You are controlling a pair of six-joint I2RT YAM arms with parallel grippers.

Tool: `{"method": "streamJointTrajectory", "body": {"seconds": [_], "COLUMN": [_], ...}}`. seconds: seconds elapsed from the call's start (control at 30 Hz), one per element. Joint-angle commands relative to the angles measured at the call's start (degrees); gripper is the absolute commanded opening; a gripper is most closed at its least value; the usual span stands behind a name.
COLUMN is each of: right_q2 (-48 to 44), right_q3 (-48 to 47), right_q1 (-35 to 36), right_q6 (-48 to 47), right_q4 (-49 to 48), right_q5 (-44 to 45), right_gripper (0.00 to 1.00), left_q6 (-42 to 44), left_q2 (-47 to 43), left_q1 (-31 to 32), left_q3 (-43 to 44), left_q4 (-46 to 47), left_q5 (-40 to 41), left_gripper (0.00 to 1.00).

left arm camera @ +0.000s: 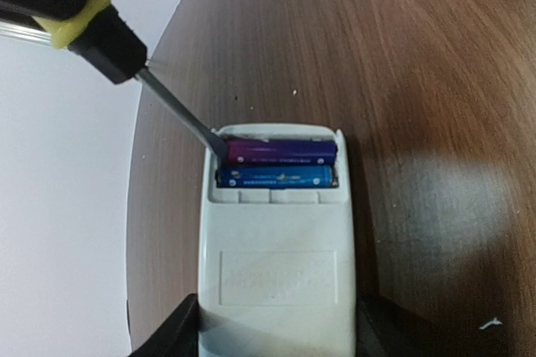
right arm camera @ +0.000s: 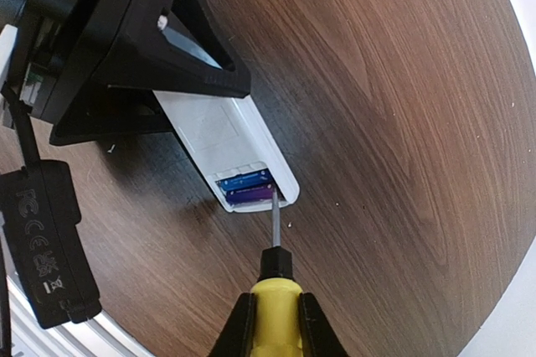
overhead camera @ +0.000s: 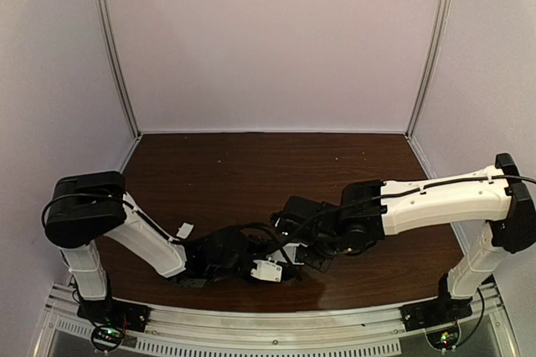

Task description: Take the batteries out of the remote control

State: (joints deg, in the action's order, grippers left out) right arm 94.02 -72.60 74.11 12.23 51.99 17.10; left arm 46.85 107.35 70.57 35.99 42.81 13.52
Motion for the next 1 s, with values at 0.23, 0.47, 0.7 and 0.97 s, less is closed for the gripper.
{"method": "streamJointTrajectory", "body": {"seconds": [0.23,0.47,0.7,0.97], "right_q2": [0.9,1.5,2.3,2.4], "right_q3": [-1.5,-1.3,-1.7,-1.9], "right_q1": [-0.3,-0.3,-0.3,-0.3], "right_q6": [0.4,0.0,-0.4,-0.6], "right_q4": [2.5,1.3,1.3,1.2], "right_q5": [2.7,2.6,3.1,3.3], "right_gripper": [0.00,0.00,0.00,0.00], "left_q6": [-0.4,-0.9,-2.0,-4.4], "left_q2": [1.4,1.5,1.5,1.4], "left_q1": [0.3,0.3,0.3,0.2], "left_q3": [0.8,1.3,2.6,4.7], "left_q4": [-1.1,-2.5,-5.6,-11.1], "left_q5": [0.6,0.2,-1.1,-3.5], "left_gripper": [0.00,0.00,0.00,0.00]}}
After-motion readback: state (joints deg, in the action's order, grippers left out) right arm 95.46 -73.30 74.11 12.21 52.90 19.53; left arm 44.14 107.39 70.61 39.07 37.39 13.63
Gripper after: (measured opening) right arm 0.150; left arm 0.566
